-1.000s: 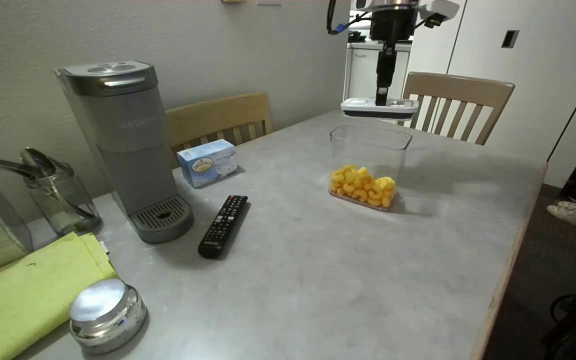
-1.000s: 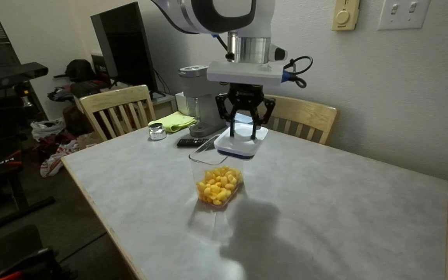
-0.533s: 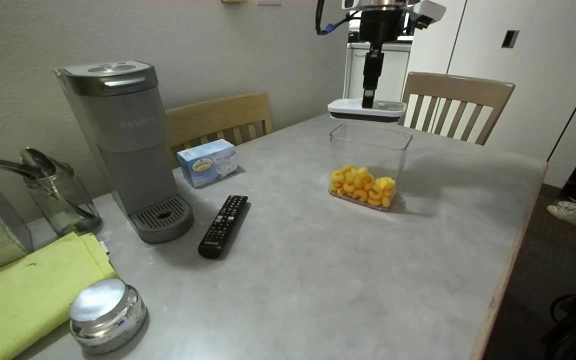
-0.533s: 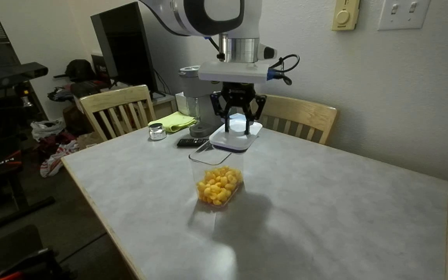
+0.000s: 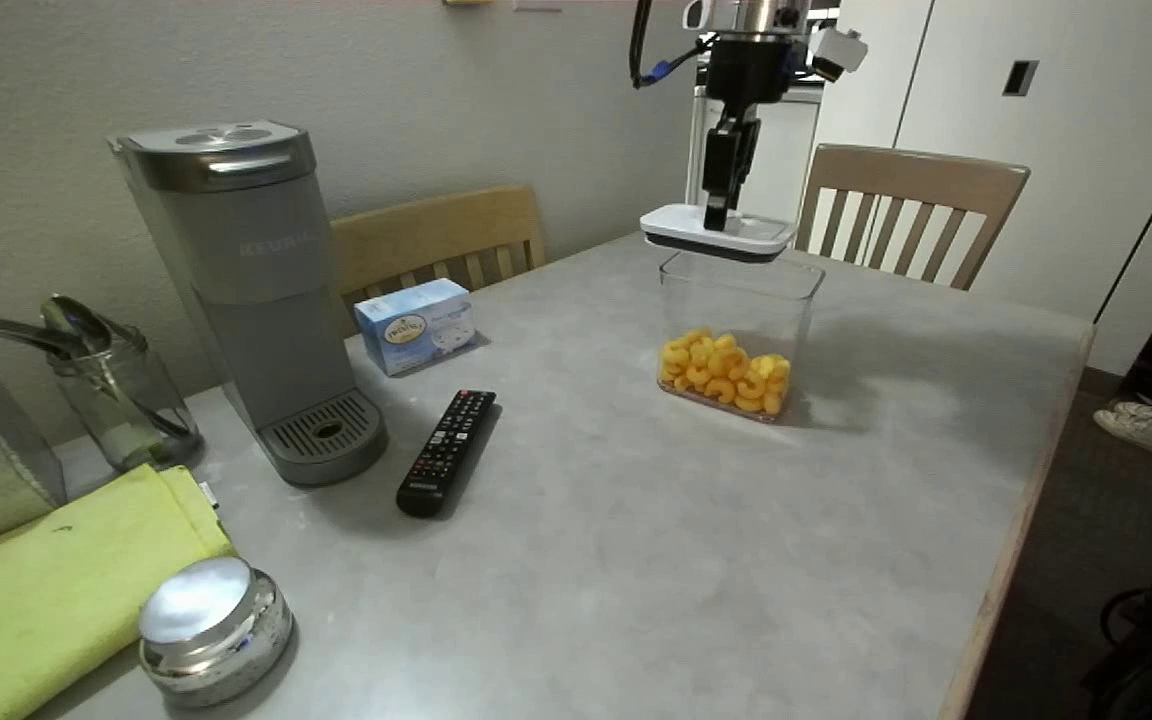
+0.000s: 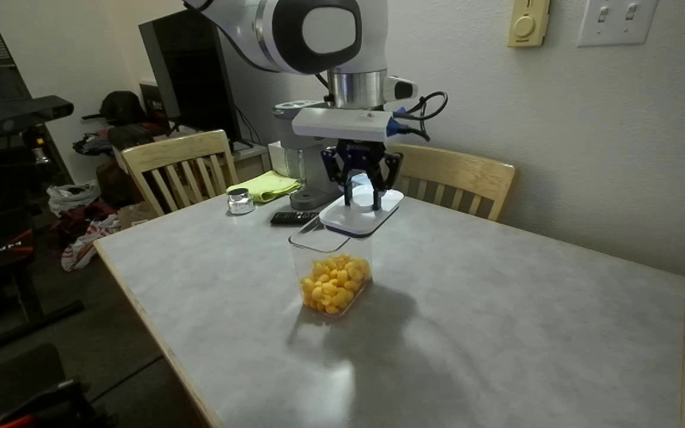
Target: Pick the lid on the table, put it on the storage jar then press the button
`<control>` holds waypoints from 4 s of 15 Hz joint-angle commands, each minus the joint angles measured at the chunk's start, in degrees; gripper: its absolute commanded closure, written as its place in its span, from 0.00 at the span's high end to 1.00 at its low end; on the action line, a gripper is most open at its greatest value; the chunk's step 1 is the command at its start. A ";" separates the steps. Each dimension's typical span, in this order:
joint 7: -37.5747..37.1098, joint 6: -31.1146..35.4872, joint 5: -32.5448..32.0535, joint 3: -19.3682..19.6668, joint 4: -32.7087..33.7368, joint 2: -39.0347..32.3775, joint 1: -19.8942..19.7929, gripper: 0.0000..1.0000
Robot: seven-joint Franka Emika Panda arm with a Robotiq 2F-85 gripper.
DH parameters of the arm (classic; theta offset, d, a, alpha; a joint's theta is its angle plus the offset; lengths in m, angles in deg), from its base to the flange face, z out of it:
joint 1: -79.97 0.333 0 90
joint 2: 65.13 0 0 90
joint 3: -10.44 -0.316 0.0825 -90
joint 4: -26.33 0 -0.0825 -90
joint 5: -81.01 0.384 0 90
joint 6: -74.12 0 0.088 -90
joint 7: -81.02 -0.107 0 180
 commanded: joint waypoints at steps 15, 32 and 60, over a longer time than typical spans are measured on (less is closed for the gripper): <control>-2.56 5.50 -1.63 -0.94 -13.31 8.24 1.89 0.29; 4.58 4.27 -4.71 -0.42 -14.88 8.82 1.04 0.29; 3.87 4.24 -2.54 -0.47 -14.31 8.15 0.19 0.00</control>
